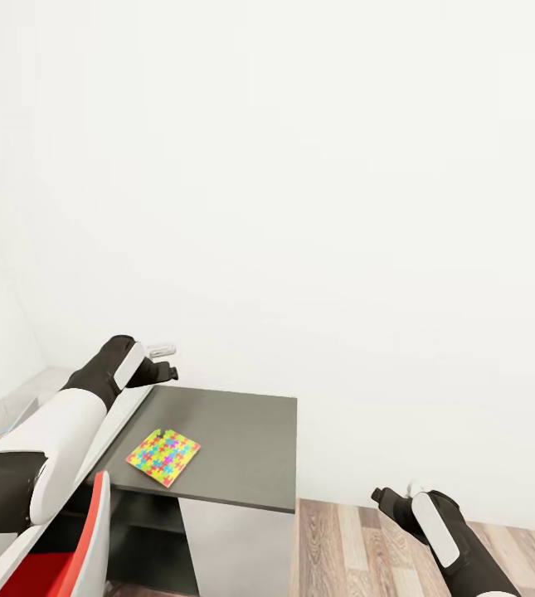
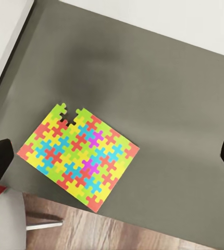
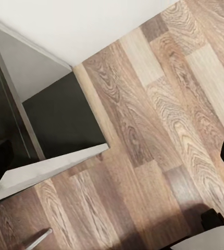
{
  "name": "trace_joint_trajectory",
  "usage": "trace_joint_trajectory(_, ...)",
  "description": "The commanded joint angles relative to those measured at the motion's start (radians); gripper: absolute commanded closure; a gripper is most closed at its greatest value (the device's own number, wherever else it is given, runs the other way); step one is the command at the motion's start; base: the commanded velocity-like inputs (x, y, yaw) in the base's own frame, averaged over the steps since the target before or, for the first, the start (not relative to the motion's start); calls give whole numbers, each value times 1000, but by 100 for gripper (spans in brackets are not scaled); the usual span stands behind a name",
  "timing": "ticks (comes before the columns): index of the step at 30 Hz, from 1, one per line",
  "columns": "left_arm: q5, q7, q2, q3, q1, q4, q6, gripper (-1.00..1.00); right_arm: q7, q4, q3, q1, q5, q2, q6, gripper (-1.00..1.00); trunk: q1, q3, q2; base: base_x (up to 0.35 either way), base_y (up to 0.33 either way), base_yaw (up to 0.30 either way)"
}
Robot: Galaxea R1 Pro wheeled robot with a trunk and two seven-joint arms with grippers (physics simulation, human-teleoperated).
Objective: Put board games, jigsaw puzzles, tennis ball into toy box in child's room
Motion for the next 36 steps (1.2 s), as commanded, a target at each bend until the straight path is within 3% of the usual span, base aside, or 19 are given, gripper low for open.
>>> trace_joint_trajectory(1,10,10,1,-4,0,-1,3,-100,-9,-1,0,0,-11,0,2,-100,0,-1,-1,4,4,0)
trace_joint_trajectory(12,12,31,2,3,-2,59,3,-100,-9,-1,0,0,-11,0,2,-100,0,-1,-1,0,1,0)
trace_joint_trajectory(16,12,36,14,4,-3,88,-41,-100,-7,-1,0,0,-11,0,2,-100,0,-1,-1,0,0,0)
trace_joint_trajectory(22,12,34,33,1,-3,92,-76,-100,-7,-1,0,0,-11,0,2,-100,0,-4,-1,0,0,0)
trace_joint_trajectory(36,10,35,34,-4,-3,90,-105,-100,-7,1,0,0,-12,-1,4,-100,0,-25,-1,0,0,0)
